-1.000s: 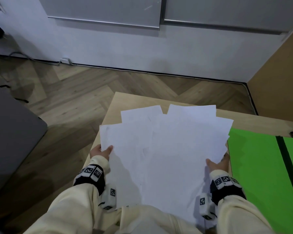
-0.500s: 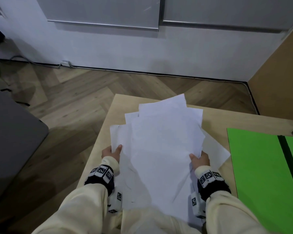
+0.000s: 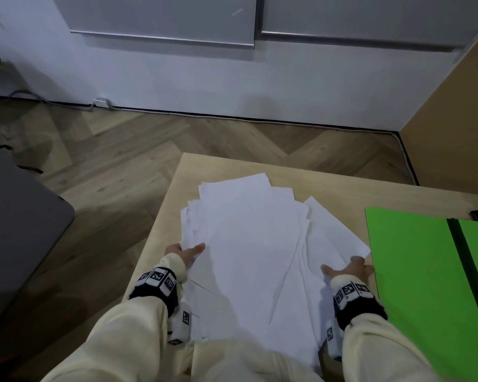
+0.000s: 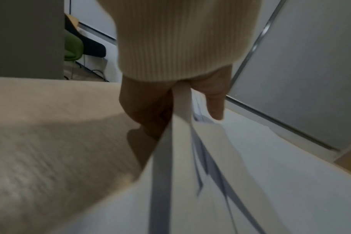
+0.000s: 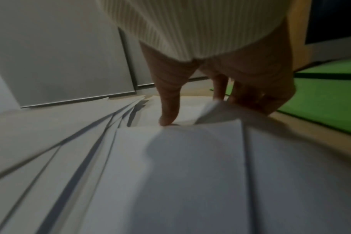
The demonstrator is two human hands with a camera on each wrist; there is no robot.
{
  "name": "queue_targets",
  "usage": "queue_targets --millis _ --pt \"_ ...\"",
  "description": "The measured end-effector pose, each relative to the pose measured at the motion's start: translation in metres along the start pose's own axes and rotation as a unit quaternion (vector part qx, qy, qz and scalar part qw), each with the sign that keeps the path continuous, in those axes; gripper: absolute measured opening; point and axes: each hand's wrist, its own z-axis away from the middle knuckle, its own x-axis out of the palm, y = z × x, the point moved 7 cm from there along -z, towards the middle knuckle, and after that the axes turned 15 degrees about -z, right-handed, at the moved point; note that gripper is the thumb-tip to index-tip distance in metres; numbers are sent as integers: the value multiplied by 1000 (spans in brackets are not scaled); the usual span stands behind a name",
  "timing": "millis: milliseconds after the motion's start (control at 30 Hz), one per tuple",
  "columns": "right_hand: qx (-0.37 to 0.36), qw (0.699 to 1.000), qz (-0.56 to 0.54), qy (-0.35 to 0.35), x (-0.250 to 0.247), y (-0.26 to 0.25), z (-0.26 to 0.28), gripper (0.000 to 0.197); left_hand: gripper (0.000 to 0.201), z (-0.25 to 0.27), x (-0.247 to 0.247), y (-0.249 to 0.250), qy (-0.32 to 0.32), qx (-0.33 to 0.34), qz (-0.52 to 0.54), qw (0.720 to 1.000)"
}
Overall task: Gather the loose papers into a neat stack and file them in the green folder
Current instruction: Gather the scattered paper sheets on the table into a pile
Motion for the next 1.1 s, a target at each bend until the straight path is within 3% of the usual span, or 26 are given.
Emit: queue_targets --millis 100,200,300,367,400,433,533,633,733,833,967,1033,1100 --pt "-36 992 87 -83 1 -5 -5 65 44 1 2 10 28 41 -27 998" --pt "-69 987 93 -108 1 -22 -8 57 42 5 2 18 40 53 -74 995" --pt "-170 985 12 -31 -13 -52 -6 38 43 5 0 17 51 43 -79 995" --pt "-263 961 -60 55 -31 -72 3 33 44 3 0 10 39 31 -66 997" --pt "-274 954 -89 84 -38 -74 7 36 45 1 0 7 35 24 -53 998" --pt "-257 956 -99 99 -41 -70 6 46 49 0 0 2 33 16 -30 999" --pt "-70 993 -57 71 -32 -29 2 82 46 3 -3 -10 36 1 15 999" --pt "53 997 -18 51 -22 8 14 101 38 5 -6 -16 50 -1 36 998" --pt "79 993 -64 57 -13 17 20 96 57 7 -7 -16 74 -15 81 994" --pt "79 985 -145 47 0 11 18 82 69 14 0 -5 72 -6 22 997" --pt "50 981 -184 -47 18 -6 11 36 48 13 6 7 52 30 -23 998" --pt "51 979 -173 -96 23 -10 8 40 40 13 5 11 45 35 -55 997" --pt "38 982 -169 -75 14 -13 5 47 37 10 1 10 36 37 -58 997"
